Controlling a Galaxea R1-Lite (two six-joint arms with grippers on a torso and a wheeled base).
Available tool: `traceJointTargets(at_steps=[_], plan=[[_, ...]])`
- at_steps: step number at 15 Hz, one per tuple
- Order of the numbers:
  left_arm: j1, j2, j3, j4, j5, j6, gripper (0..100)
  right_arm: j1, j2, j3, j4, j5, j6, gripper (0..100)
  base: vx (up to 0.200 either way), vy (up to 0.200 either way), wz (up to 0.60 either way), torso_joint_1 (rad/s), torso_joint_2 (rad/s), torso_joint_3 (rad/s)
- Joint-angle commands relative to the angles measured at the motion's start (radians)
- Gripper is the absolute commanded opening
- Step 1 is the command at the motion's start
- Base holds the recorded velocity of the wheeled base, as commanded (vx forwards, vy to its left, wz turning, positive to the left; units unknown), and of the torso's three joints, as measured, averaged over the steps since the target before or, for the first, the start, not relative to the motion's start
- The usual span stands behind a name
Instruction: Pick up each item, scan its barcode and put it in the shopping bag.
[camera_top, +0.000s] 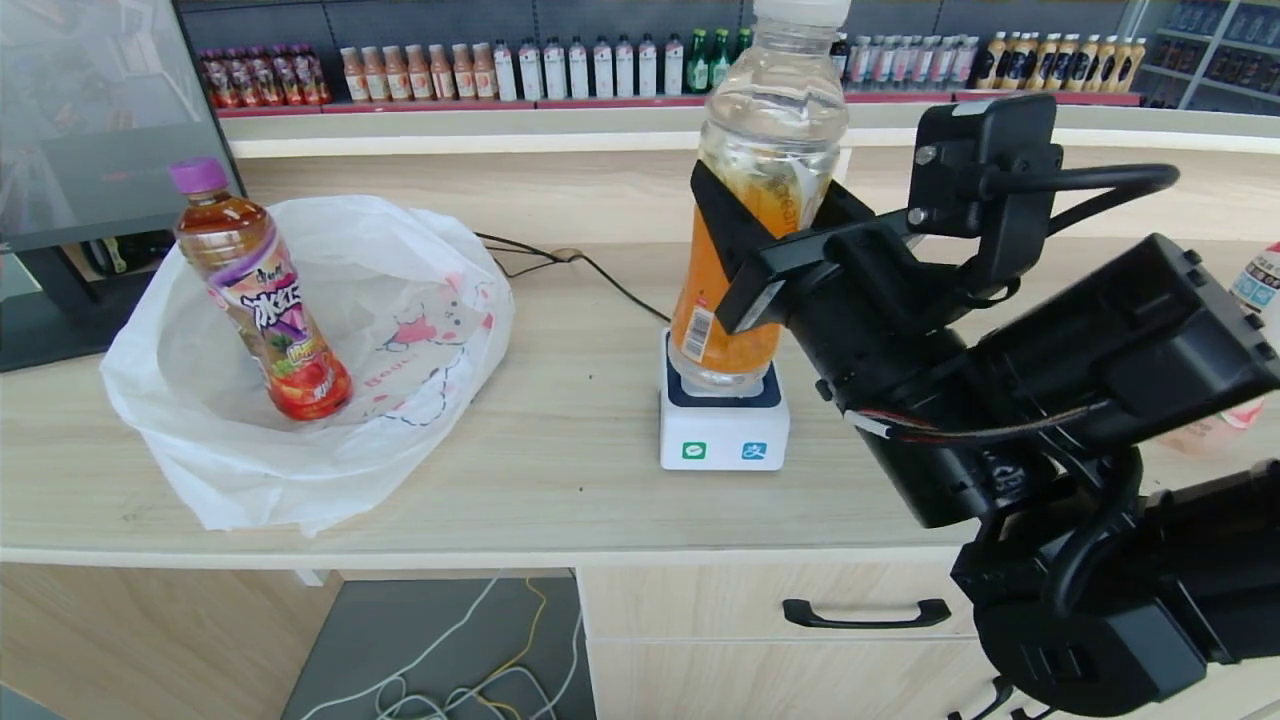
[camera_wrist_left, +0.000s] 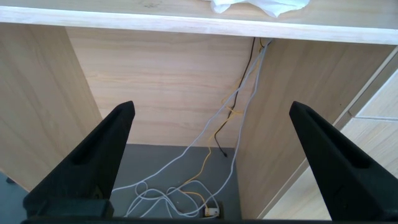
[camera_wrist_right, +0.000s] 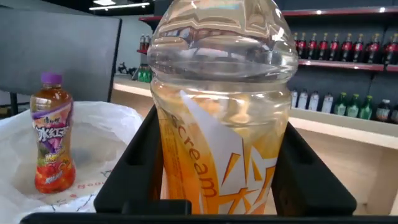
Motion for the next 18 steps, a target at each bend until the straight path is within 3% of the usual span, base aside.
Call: traceJointTargets(at_steps=[1,5,8,11,18], plan=[[0.000,0.000,0.000,-0.001,0.000,-0.001,100,0.001,-0.011,0.007,-0.001,-0.075,0.047,0,0.000,0.000,0.00,0.000,0.00,0.000],[0.000,0.000,0.000,-0.001,0.002,-0.002,100,0.007,-0.004,-0.007,-0.001,-0.073,0.070,0,-0.150,0.000,0.00,0.003,0.00,0.003],[0.000,0.000,0.000,-0.001,0.000,-0.001,100,0.002,-0.022,0.030,-0.001,-0.076,0.094,0,0.000,0.000,0.00,0.000,0.00,0.000],[0.000,0.000,0.000,0.001,0.000,0.001,100,0.011,-0.004,-0.030,-0.001,-0.079,0.091,0,0.000,0.000,0.00,0.000,0.00,0.000],[0.002,0.000,0.000,-0.001,0.002,-0.022,100,0.011,0.007,-0.055,-0.001,-0.081,0.091,0,0.000,0.200,0.00,0.007,0.00,0.003]])
